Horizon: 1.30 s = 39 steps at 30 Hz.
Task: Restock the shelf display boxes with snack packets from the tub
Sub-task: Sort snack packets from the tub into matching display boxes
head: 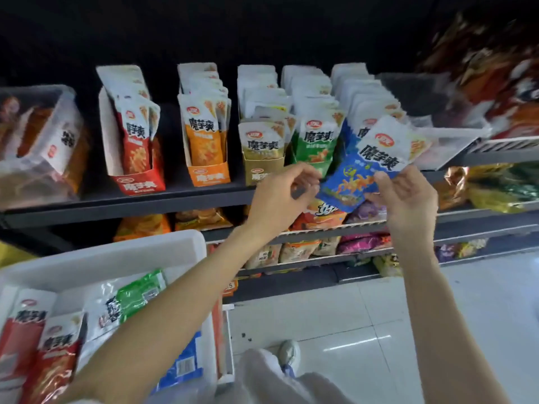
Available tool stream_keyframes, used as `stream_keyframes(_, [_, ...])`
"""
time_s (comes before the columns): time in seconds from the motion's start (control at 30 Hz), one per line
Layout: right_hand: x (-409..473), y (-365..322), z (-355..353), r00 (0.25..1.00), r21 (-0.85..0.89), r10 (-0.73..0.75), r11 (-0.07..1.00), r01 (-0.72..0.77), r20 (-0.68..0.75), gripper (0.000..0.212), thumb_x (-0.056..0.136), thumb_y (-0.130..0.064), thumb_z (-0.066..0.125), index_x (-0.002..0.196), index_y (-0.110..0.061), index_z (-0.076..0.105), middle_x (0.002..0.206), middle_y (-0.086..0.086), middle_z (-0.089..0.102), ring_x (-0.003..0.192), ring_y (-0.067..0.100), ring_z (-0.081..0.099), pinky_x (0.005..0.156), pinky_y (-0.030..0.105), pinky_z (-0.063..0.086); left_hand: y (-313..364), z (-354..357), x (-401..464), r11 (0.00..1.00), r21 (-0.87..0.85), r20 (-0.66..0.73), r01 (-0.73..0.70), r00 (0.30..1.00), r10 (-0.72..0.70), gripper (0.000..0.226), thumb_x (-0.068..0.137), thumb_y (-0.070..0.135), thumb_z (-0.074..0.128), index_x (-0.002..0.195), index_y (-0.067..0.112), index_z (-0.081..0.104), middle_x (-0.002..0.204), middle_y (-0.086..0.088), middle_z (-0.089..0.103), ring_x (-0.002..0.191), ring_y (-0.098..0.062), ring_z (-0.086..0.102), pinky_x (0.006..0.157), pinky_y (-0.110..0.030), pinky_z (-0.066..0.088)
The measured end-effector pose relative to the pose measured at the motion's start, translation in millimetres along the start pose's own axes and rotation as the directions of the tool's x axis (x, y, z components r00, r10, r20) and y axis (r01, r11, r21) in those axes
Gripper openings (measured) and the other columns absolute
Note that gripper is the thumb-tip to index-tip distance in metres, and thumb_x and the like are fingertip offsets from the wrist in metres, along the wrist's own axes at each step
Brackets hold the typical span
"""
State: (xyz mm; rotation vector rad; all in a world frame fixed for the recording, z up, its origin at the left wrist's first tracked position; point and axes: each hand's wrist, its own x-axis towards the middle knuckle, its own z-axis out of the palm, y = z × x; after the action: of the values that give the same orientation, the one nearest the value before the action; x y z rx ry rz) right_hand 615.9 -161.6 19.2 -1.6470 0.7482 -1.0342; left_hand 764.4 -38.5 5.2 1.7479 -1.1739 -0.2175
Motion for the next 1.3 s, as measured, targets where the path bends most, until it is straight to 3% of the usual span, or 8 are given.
stream_keyframes(0.27, [86.6,8.7,-27.1,0.989,0.066,-0.112,0.991,0.118,-0.095,0.009,0.097,-0.009,0.052,0.100,-0.017,0.051,0.081,-0.019,0.063,0.085,0.004,0.065,0.081,0.030,0.056,-4.4,69.1,56.3,0.818,0.512,0.235,-0.260,0.959,0.158,0.042,0.093,0.021,0.053,0.134,0.010,0.049,0.137,-0.005,0.047,0.125,-0.023,0.042,0.103,-0.031,0.033])
stream_keyframes(0.53, [108.1,42.6,-21.9,0.976,-0.072,-0.216,0.974,0.217,0.017,0.019,0.097,-0.011,0.053,0.116,-0.014,0.052,0.103,-0.009,0.065,0.098,0.006,0.066,0.078,0.026,0.057,-9.2,86.3,64.4,0.592,0.763,0.141,-0.260,0.961,0.240,0.056,0.090,0.040,0.036,0.133,0.007,0.051,0.117,-0.005,0.062,0.099,-0.023,0.060,0.072,-0.032,0.053])
stream_keyframes(0.63, [117.6,48.8,-26.6,0.967,-0.164,-0.251,0.953,0.254,0.038,0.023,0.097,-0.015,0.055,0.118,-0.005,0.056,0.106,-0.001,0.068,0.097,0.010,0.067,0.077,0.027,0.058,-9.5,88.7,67.8,0.564,0.783,0.129,-0.263,0.955,0.266,0.049,0.088,0.036,0.054,0.128,0.008,0.056,0.113,-0.004,0.063,0.093,-0.021,0.061,0.066,-0.029,0.051])
stream_keyframes(0.83, [132.7,47.1,-20.0,0.897,-0.467,-0.387,0.766,0.441,0.213,0.028,0.096,-0.021,0.055,0.114,0.000,0.059,0.096,0.002,0.070,0.078,0.006,0.063,0.062,0.004,0.045,-7.8,86.8,68.5,0.492,0.824,0.158,-0.279,0.949,0.274,0.042,0.082,0.031,0.063,0.119,0.013,0.062,0.107,-0.001,0.062,0.087,-0.019,0.060,0.061,-0.026,0.048])
stream_keyframes(0.9, [130.7,55.1,-15.8,0.901,-0.531,-0.371,0.728,0.433,0.226,0.026,0.096,-0.020,0.055,0.111,0.001,0.058,0.091,0.005,0.070,0.073,0.015,0.066,0.058,0.014,0.049,-7.2,86.0,68.6,0.505,0.815,0.165,-0.284,0.949,0.267,0.041,0.081,0.028,0.063,0.119,0.012,0.062,0.106,-0.002,0.062,0.087,-0.021,0.060,0.061,-0.028,0.049])
stream_keyframes(1.0, [120.2,70.4,-9.4,0.935,-0.575,-0.320,0.741,0.349,0.154,0.022,0.095,-0.021,0.055,0.101,0.000,0.059,0.084,0.011,0.070,0.068,0.023,0.066,0.059,0.035,0.055,-5.9,86.1,69.0,0.555,0.777,0.181,-0.298,0.950,0.256,0.042,0.079,0.021,0.063,0.120,0.009,0.061,0.107,-0.005,0.062,0.088,-0.024,0.060,0.065,-0.032,0.051])
stream_keyframes(1.17, [108.4,65.5,2.8,0.976,-0.540,-0.213,0.828,0.150,-0.055,0.017,0.091,-0.024,0.064,0.094,-0.007,0.064,0.084,0.002,0.072,0.074,0.014,0.068,0.067,0.025,0.054,-5.3,86.1,66.4,0.571,0.762,0.211,-0.305,0.951,0.227,0.049,0.076,0.018,0.068,0.122,0.006,0.059,0.112,-0.009,0.062,0.095,-0.028,0.059,0.075,-0.035,0.052])
stream_keyframes(1.3, [68.2,46.6,0.0,0.945,-0.239,-0.105,0.971,0.029,-0.311,0.033,0.088,-0.017,0.068,0.118,-0.008,0.059,0.103,-0.008,0.065,0.094,0.001,0.063,0.079,0.010,0.050,-0.7,78.9,51.2,0.676,0.641,0.200,-0.363,0.930,0.309,0.047,0.083,0.015,0.062,0.127,0.004,0.055,0.122,-0.010,0.060,0.110,-0.026,0.055,0.082,-0.037,0.052])
